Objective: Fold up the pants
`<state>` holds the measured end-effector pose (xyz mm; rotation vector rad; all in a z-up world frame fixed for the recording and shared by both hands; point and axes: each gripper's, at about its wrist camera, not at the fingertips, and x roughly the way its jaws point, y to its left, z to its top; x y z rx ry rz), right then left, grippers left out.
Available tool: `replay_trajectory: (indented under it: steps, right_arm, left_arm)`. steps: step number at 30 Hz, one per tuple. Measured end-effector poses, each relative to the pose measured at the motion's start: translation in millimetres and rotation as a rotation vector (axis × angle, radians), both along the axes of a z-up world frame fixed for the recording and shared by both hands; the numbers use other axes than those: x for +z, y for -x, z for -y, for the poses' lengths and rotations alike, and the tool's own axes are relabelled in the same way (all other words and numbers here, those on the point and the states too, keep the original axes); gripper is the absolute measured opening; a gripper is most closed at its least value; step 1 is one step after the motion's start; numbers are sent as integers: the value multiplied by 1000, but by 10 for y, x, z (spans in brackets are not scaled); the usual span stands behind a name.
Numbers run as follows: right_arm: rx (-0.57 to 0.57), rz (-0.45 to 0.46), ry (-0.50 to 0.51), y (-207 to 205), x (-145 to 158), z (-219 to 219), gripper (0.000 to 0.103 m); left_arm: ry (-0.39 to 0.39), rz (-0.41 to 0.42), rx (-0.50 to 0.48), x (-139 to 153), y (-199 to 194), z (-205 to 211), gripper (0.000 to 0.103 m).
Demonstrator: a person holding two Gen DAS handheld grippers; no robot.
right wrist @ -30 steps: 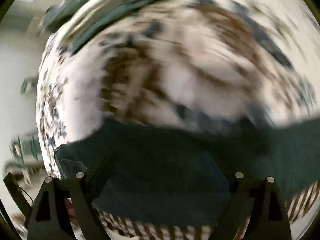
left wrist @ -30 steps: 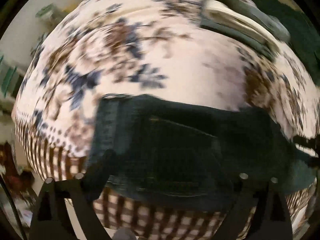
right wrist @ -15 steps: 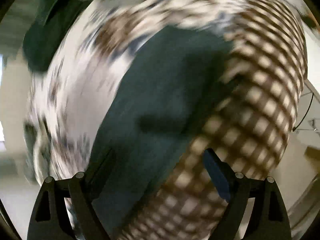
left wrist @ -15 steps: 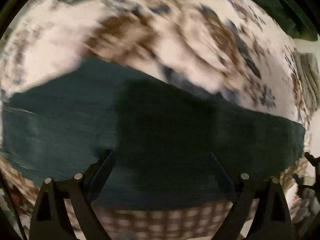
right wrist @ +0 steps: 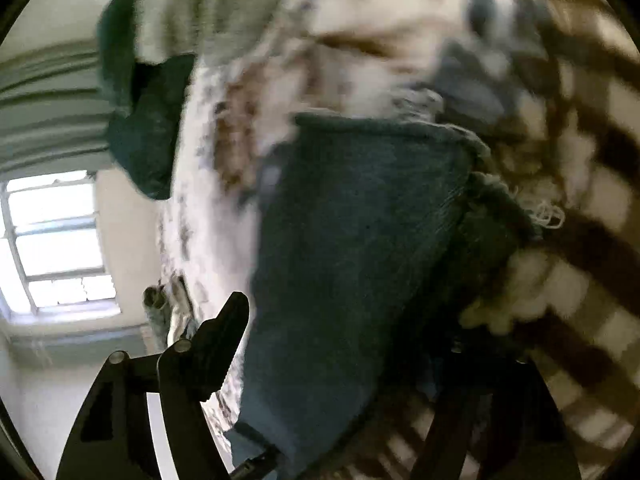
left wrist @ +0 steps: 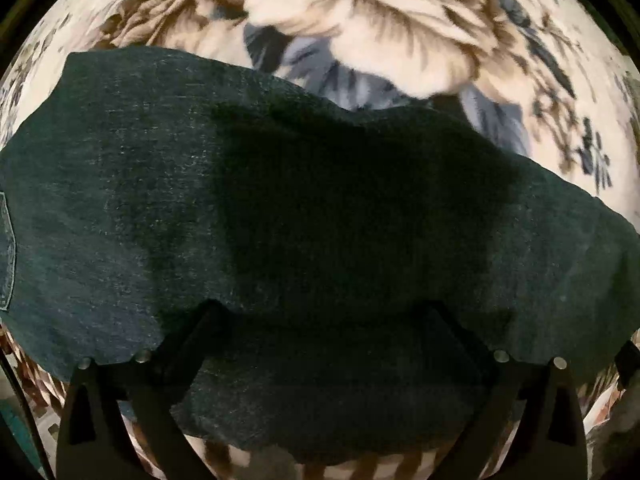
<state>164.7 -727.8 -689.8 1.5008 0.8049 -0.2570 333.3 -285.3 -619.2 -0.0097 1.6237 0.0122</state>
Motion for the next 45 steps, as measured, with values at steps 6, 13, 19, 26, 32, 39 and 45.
replay_trajectory:
  steps: [6, 13, 19, 26, 32, 39, 45]
  right_arm:
    - [21, -24, 48, -146, 54, 7, 16]
    - [-32, -112, 8, 271, 77, 10, 35]
    - [-91, 36, -81, 98, -131, 66, 58]
    - [-103, -30, 73, -50, 129, 119, 9]
    - [-80, -16, 223, -96, 577, -73, 9]
    - [216, -22, 646, -633, 1723, -1124, 9]
    - [508, -91, 897, -1075, 1888, -2685, 9]
  left_arm:
    - [-8, -54, 11, -48, -208, 75, 103]
    - [-4, -38, 5, 16, -172, 65, 103]
    - [-7, -30, 7, 47, -67, 60, 103]
    - [0, -4, -13, 194, 76, 131, 103]
    - [18, 12, -10, 338, 218, 67, 103]
    - [35, 57, -27, 630, 323, -212, 103]
    - [-7, 82, -42, 803, 439, -784, 103]
